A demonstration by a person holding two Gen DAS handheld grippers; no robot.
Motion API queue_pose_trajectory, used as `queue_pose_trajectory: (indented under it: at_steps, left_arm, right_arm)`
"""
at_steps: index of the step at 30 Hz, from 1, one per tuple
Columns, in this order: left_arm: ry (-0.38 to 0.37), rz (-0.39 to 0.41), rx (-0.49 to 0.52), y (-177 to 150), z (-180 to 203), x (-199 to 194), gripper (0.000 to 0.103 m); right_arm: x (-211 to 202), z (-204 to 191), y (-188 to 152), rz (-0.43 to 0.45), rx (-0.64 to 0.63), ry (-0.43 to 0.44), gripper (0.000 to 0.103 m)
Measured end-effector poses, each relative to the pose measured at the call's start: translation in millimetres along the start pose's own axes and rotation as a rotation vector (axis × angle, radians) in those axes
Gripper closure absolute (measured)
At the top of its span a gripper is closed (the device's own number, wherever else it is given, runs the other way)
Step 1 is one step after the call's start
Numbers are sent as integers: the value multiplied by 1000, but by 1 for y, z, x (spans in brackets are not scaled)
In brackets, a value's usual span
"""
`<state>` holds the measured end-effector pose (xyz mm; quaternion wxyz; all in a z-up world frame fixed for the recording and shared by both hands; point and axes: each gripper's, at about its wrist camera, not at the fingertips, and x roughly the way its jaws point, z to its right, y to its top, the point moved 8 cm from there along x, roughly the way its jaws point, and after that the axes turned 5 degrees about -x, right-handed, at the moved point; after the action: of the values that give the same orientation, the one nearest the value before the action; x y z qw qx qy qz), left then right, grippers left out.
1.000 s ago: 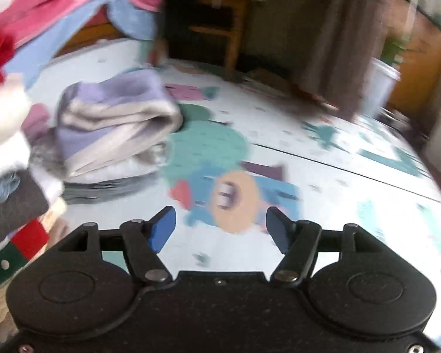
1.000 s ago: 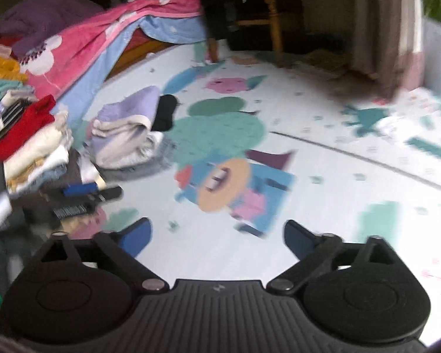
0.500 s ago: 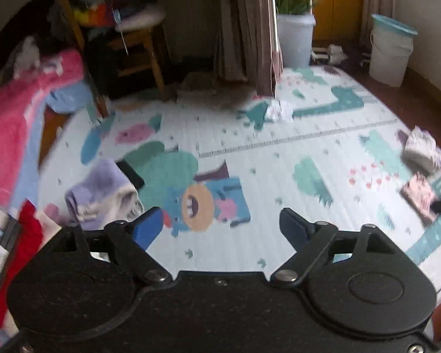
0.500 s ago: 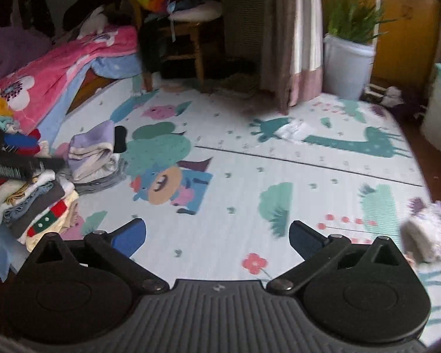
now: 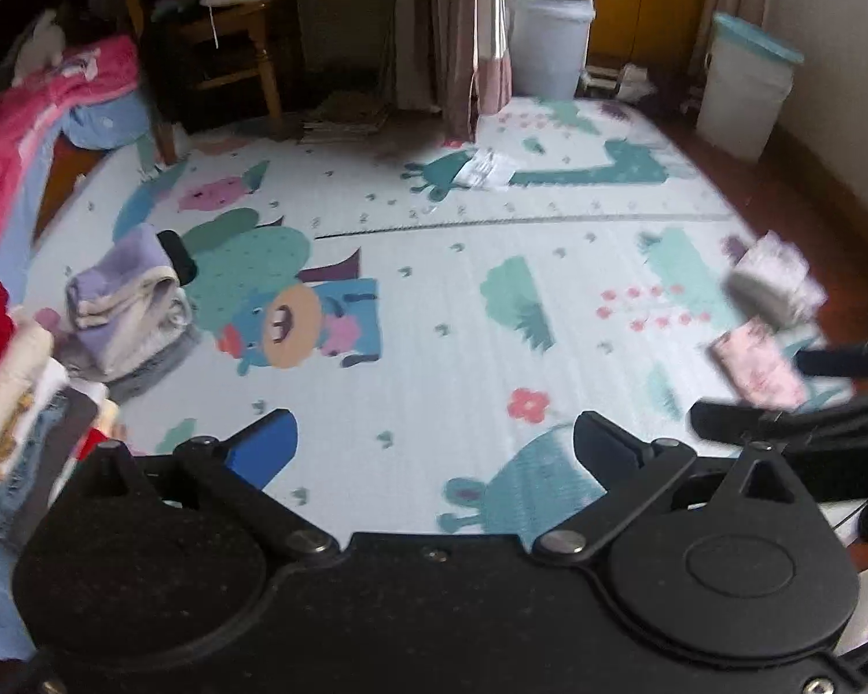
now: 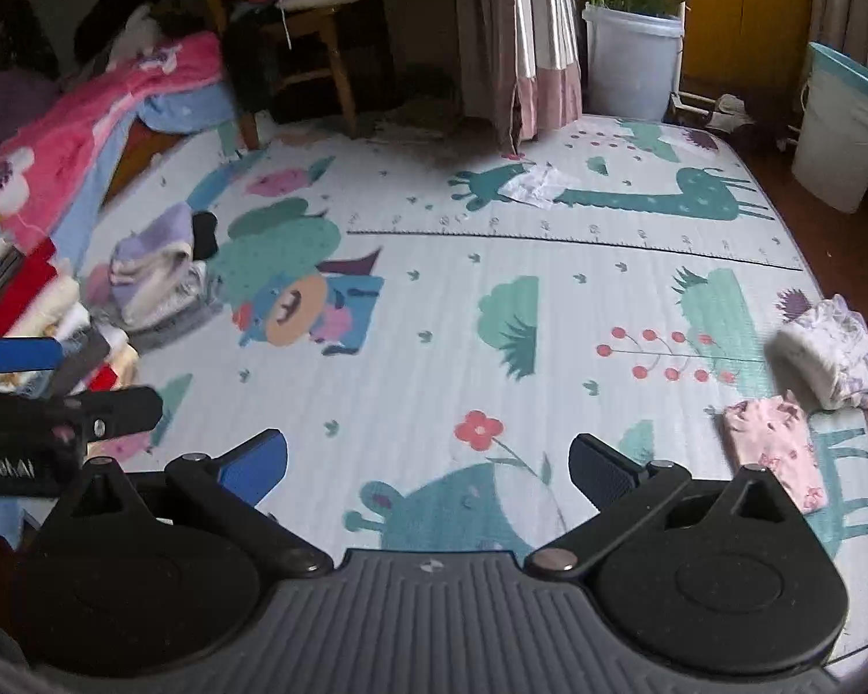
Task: Fold clothes
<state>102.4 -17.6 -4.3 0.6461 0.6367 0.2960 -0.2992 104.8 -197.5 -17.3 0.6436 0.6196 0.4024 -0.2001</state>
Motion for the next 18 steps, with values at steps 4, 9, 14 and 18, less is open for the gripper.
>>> queue_pose_trajectory:
  at_steps: [4,9,14,18]
  left_arm:
    - [30,-13,-4,-5,-1,8,0]
    - [39,-24,-4,-12,-2,6,0]
    - [49,-26,-44,-11,-5,7,0]
    - [51,-13,-43,-10,-6,5,0]
  right_arm:
    - [5,5,-1,-23,48,9,0]
    - [7,0,-3,-28,31,4,0]
    - [12,-5,-7,-43,13,-1,0]
    - [14,-8,-11,-53,0,-5,0]
